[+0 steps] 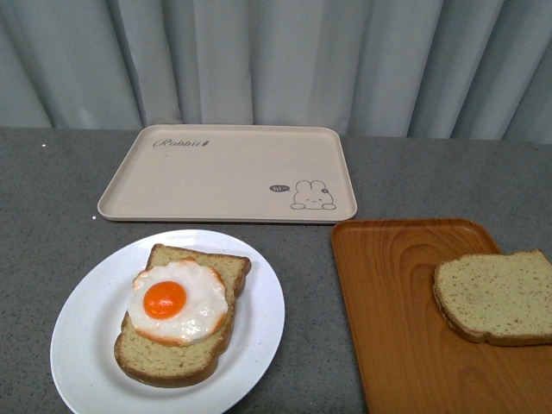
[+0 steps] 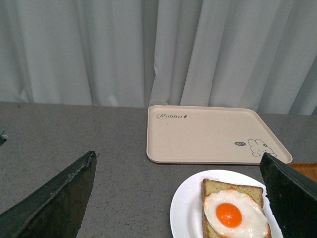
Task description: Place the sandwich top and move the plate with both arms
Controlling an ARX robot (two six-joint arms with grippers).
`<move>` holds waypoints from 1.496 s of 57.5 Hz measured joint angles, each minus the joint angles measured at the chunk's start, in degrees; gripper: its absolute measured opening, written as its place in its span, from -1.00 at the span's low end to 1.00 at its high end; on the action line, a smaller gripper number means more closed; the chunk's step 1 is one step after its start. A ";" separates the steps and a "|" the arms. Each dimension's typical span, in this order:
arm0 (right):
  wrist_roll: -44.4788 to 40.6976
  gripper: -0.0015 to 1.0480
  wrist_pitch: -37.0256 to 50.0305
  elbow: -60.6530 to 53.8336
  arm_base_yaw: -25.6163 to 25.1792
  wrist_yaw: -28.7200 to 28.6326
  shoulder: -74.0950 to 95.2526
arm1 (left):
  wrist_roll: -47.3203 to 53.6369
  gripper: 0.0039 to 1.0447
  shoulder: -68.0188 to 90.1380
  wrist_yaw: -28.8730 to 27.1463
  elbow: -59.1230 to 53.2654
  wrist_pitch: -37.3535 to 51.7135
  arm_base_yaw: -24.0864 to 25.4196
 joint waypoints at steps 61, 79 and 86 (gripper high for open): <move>0.00 0.83 0.00 0.00 0.00 0.00 0.00 | 0.00 0.89 0.00 0.00 0.00 0.00 0.00; 0.00 0.83 0.00 0.00 0.00 0.00 0.00 | 0.00 0.89 0.00 0.00 0.00 0.00 0.00; 0.00 0.83 0.00 0.00 0.00 0.00 0.00 | 0.00 0.89 0.00 0.00 0.00 0.00 0.00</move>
